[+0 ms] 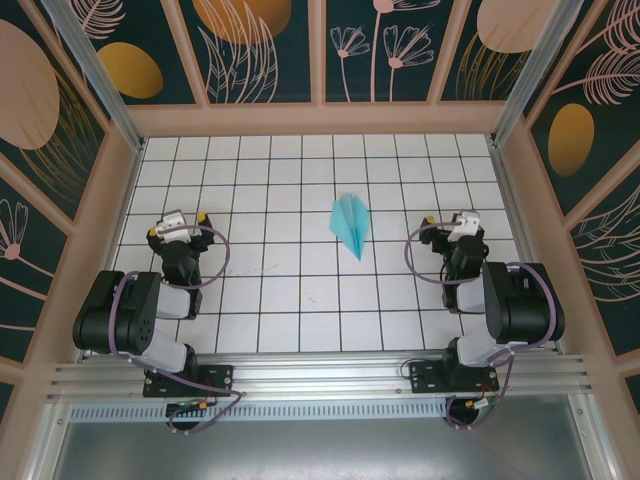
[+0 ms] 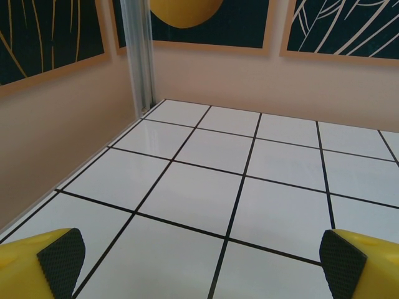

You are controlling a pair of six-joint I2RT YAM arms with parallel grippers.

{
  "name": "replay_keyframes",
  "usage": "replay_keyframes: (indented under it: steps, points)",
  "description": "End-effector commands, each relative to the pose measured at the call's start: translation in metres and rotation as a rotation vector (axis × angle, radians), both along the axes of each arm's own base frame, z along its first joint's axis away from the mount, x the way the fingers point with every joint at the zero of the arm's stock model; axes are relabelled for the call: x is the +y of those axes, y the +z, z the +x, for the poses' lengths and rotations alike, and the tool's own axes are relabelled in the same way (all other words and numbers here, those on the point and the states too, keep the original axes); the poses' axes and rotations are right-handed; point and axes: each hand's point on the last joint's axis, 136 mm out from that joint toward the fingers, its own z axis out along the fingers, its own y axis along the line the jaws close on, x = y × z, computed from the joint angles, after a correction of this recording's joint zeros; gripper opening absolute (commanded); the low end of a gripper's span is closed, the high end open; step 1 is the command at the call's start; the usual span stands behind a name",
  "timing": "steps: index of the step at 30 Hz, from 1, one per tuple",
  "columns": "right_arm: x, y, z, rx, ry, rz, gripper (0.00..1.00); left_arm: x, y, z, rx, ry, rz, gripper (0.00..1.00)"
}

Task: Fold a paper plane with a square sheet of paper (pick it up from the middle)
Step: Reset both arms

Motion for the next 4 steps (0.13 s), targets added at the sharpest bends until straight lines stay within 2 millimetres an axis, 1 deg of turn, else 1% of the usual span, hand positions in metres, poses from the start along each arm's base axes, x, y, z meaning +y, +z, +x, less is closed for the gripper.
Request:
replay_keyframes:
  steps: [1, 4]
  points:
    - [0.0003, 0.0162, 0.0061, -0.062, 0.007, 0.006, 0.99, -0.0006, 0.0105, 0.0024, -0.05, -0.009, -0.021, 0.98]
    - [0.0003, 0.0163, 0.0063, -0.063, 0.007, 0.006, 0.99, -0.0004, 0.0109, 0.0013, -0.052, -0.009, -0.021, 0.99]
